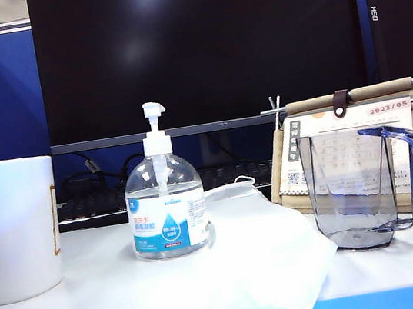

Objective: Swap the positions of the transparent plastic cup and the white ceramic cup.

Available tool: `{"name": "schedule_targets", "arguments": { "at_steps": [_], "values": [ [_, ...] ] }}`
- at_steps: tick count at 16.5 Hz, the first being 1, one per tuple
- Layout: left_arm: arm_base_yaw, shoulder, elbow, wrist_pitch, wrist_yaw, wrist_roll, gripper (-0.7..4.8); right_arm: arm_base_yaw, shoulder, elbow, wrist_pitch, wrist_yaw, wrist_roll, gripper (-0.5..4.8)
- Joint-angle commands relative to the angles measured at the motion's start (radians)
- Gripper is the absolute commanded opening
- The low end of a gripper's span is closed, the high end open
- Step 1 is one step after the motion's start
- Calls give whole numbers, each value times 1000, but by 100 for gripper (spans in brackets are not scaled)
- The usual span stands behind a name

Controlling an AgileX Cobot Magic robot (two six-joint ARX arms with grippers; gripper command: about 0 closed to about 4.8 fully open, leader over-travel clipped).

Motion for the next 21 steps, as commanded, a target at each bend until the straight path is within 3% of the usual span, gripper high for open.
{"name": "schedule_targets", "arguments": {
  "at_steps": [1, 3, 5, 7, 21],
  "values": [
    [1, 0, 0, -6, -2, 5, -3, 0, -2, -14, 25, -275, -5, -1],
    [1, 0, 0, -6, -2, 5, -3, 0, -2, -58, 35, -455, -96, -1],
    [1, 0, 0, -7, -2, 5, -3, -1, -2, -85, 57, -502, -127, -1],
    [1, 0, 0, -6, -2, 5, -3, -1, -2, -101, 127, -501, -127, -1],
    [1, 0, 0, -6, -2, 5, -3, -1, -2, -101, 128, -501, -125, -1]
  ]
}}
